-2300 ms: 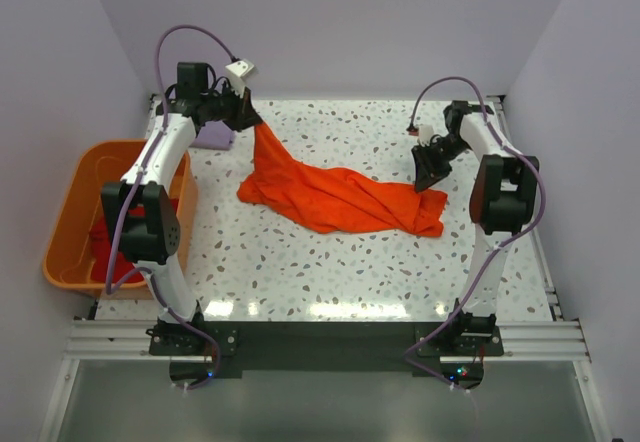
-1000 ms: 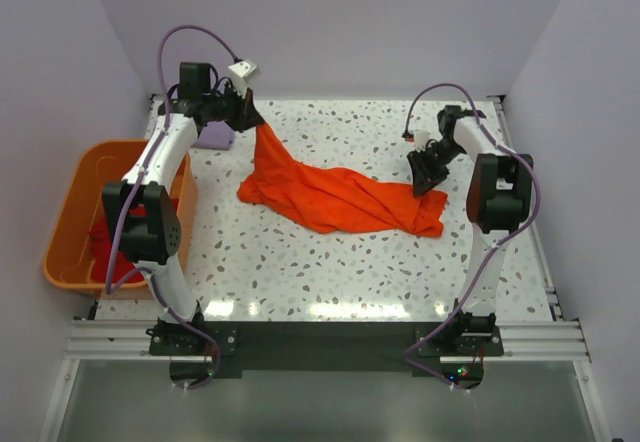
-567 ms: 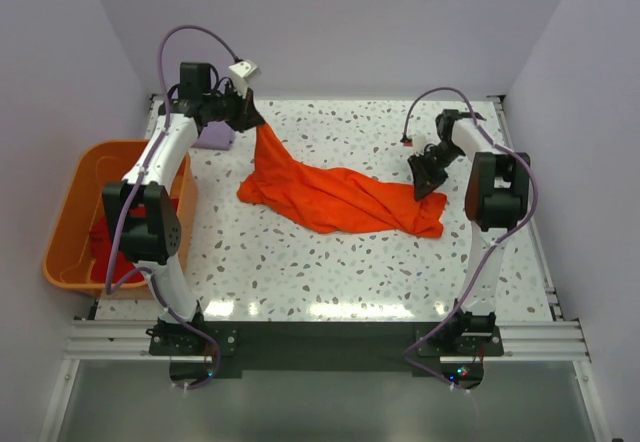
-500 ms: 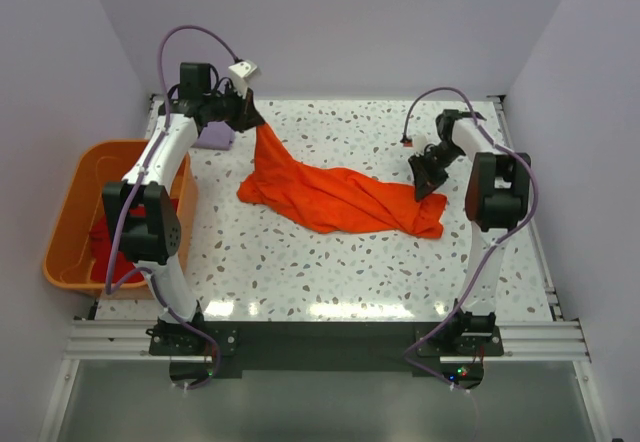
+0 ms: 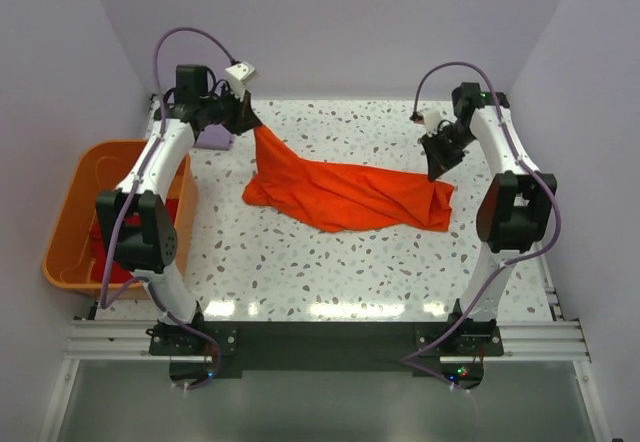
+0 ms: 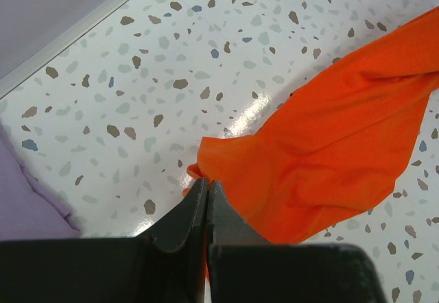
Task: Fold and stack the t-shirts
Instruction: Flatten the tshirt out
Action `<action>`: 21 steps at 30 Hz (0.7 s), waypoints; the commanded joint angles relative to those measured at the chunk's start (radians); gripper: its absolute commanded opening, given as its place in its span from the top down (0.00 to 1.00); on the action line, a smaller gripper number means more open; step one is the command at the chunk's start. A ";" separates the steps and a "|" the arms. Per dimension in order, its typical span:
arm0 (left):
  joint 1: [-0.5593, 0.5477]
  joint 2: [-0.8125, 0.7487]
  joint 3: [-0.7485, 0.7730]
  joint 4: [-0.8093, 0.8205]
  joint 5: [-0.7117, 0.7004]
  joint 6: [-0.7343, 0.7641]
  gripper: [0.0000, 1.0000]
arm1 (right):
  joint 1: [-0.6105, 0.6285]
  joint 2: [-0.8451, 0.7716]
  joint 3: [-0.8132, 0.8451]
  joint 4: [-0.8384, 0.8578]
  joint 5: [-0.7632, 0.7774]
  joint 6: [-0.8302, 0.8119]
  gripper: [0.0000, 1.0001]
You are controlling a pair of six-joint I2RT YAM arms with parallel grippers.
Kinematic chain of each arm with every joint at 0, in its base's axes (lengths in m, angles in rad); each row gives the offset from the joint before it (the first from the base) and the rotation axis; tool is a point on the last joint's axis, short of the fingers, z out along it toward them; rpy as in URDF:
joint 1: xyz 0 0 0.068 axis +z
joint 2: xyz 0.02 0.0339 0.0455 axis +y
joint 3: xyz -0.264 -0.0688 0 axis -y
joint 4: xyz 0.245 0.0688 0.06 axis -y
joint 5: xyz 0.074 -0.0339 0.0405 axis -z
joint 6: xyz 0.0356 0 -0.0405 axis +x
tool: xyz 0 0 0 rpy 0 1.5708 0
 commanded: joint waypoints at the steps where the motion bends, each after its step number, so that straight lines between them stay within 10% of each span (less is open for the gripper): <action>1: 0.000 -0.072 0.000 0.058 -0.002 0.000 1.00 | -0.002 -0.059 0.020 -0.029 0.090 -0.029 0.88; 21: -0.001 -0.149 -0.142 0.079 0.015 -0.020 1.00 | 0.134 -0.214 -0.354 0.049 0.003 -0.006 1.00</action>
